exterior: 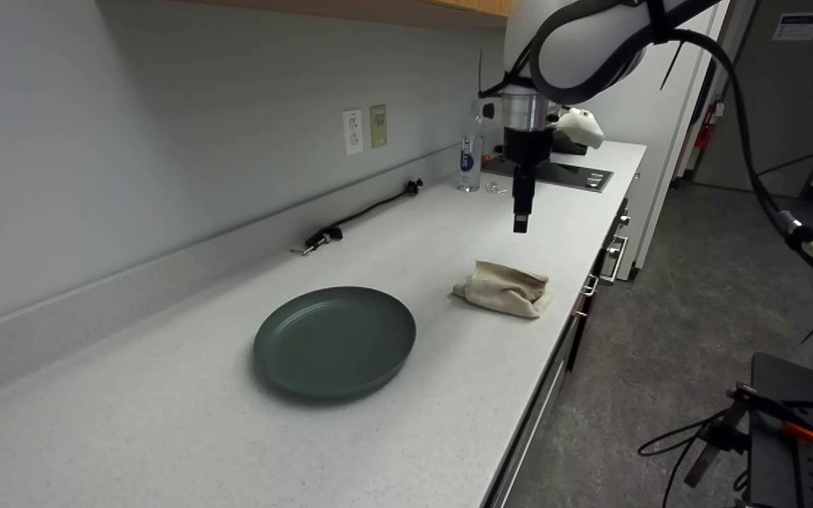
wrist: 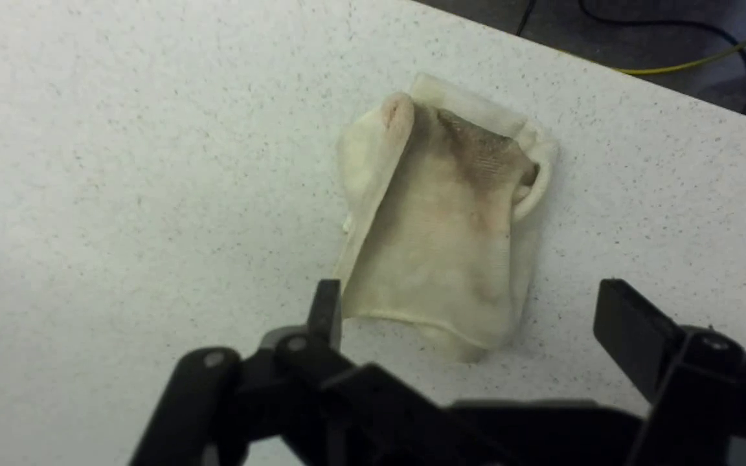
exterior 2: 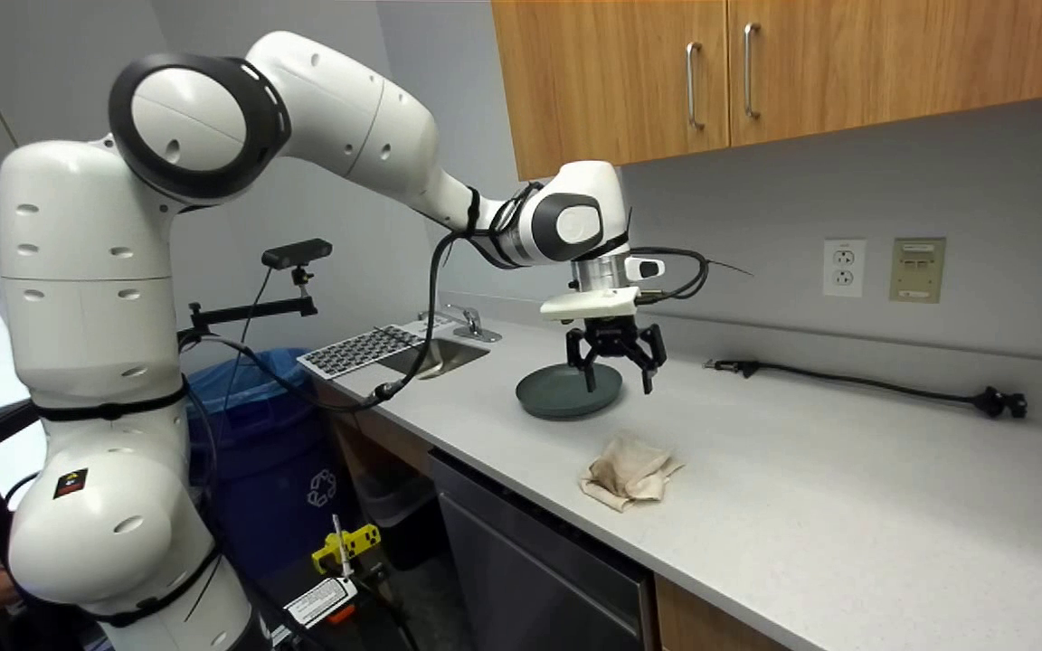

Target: Unfold the towel

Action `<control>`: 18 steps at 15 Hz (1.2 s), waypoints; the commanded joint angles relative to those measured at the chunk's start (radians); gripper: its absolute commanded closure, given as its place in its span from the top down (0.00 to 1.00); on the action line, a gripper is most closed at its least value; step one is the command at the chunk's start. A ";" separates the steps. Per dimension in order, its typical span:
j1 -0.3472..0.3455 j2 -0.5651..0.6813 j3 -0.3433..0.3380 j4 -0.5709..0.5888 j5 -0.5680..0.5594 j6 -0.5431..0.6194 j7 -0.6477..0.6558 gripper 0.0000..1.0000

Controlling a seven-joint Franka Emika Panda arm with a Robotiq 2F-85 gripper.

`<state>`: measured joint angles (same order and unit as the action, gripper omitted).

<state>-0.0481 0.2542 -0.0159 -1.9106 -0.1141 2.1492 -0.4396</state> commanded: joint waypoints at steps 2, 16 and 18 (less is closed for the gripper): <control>-0.042 0.081 0.032 0.093 0.089 -0.063 -0.135 1.00; -0.019 0.213 0.012 0.101 0.024 0.039 0.001 1.00; -0.018 0.252 0.012 0.125 0.021 0.050 0.043 1.00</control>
<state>-0.0685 0.4384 -0.0017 -1.8461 -0.0736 2.1822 -0.4583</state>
